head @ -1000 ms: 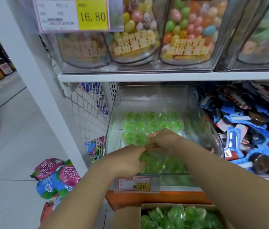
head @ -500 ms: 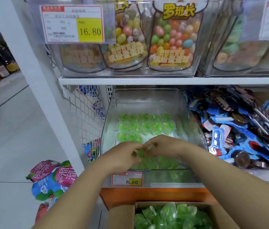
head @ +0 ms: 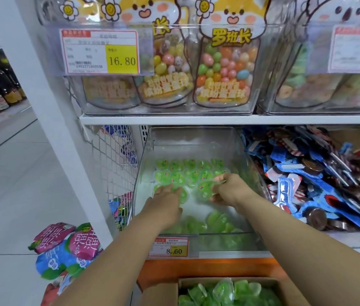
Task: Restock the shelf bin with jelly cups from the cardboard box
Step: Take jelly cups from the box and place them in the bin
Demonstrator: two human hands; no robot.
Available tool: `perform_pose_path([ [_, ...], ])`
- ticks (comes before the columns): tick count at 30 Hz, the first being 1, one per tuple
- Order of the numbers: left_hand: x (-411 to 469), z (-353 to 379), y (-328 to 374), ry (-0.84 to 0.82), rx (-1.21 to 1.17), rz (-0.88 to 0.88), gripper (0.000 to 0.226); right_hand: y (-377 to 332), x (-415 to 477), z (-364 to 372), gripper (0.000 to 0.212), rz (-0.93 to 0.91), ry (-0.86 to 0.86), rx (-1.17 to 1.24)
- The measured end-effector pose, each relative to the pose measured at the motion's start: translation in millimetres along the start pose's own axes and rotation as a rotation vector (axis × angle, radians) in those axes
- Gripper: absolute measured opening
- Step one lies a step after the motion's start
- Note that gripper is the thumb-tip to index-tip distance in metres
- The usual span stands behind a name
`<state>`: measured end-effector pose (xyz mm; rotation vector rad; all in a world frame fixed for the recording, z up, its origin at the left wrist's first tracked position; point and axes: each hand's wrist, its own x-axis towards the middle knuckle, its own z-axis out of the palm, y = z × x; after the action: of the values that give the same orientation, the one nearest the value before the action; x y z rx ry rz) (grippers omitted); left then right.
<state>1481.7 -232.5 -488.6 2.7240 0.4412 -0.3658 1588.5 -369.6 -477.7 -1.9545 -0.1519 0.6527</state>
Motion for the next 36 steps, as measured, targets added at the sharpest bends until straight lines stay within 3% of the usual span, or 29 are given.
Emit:
perform_pose_path([
  [3,8.1,1.0,3.0,-0.096,0.15,-0.024,0.064,1.8,7.6,6.2,0.023,0.031,0.002,-0.036],
  [8,9.4,-2.4,2.8,-0.129,0.166,0.018,0.061,7.4,9.1,10.1,0.023,0.062,-0.03,-0.046],
  [15,9.8,-6.6,-1.0,-0.131,0.118,0.032,0.06,12.8,15.2,4.3,0.013,0.148,-0.115,-0.361],
  [18,11.5,-4.4,-0.4,-0.091,0.103,0.037,0.061,7.6,12.7,-1.7,0.018,0.099,-0.166,-0.511],
  [20,11.6,-2.4,-1.0,-0.089,0.108,0.035,0.063,1.4,5.2,-0.3,0.004,0.084,-0.203,-0.581],
  [22,11.5,0.1,-2.1,-0.105,0.117,0.029,0.064,5.4,6.3,0.6,0.04,0.103,-0.216,-0.523],
  [24,12.1,2.2,-3.0,-0.11,0.108,0.027,0.063,8.6,8.6,1.0,0.051,0.112,-0.241,-0.469],
  [27,13.8,0.8,-3.5,-0.099,0.094,0.022,0.062,7.0,12.3,5.7,0.01,0.123,-0.241,-0.458],
  [29,15.2,0.1,-4.4,-0.094,0.089,0.019,0.062,9.8,19.4,7.2,0.023,0.147,-0.211,-0.444],
  [32,16.4,0.8,-6.3,-0.086,0.091,0.024,0.063,9.8,21.9,8.3,0.006,0.172,-0.179,-0.409],
  [36,15.9,1.3,-6.7,-0.09,0.111,0.029,0.062,14.5,24.3,7.9,0.007,0.211,-0.167,-0.297],
])
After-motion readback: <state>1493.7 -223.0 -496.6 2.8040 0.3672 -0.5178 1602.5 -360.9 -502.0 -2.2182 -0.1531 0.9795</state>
